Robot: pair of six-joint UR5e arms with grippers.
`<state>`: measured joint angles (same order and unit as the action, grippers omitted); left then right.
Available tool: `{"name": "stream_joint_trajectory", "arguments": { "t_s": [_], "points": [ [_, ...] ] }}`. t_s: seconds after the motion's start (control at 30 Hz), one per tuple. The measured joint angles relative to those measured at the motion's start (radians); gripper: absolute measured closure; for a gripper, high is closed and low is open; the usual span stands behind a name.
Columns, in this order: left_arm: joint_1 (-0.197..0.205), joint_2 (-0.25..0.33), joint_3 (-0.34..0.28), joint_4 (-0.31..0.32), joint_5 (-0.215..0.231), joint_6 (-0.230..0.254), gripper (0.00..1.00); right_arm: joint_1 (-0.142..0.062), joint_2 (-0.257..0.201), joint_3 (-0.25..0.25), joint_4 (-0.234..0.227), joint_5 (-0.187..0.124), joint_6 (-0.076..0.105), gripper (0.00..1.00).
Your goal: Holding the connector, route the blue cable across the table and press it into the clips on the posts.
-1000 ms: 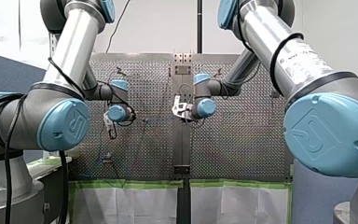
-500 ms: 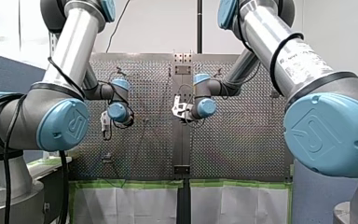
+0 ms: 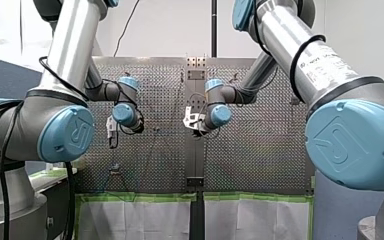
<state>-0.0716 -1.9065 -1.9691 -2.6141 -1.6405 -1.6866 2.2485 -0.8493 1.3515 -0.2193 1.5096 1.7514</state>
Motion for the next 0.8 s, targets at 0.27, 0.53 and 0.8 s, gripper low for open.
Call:
{"name": "stream_joint_trajectory", "arguments": {
  "t_s": [0.27, 0.53, 0.8],
  "points": [
    [-0.021, 0.009, -0.085, 0.026, 0.001, 0.001, 0.0, -0.003, 0.0, 0.014, 0.001, 0.01, -0.007, 1.0],
    [-0.039, 0.009, -0.131, 0.082, 0.004, -0.007, 0.0, -0.006, 0.0, 0.016, 0.003, 0.011, -0.013, 1.0],
    [-0.06, 0.009, -0.142, 0.129, 0.03, -0.025, 0.0, -0.003, 0.0, 0.016, 0.001, 0.012, -0.015, 1.0]
  ]
}}
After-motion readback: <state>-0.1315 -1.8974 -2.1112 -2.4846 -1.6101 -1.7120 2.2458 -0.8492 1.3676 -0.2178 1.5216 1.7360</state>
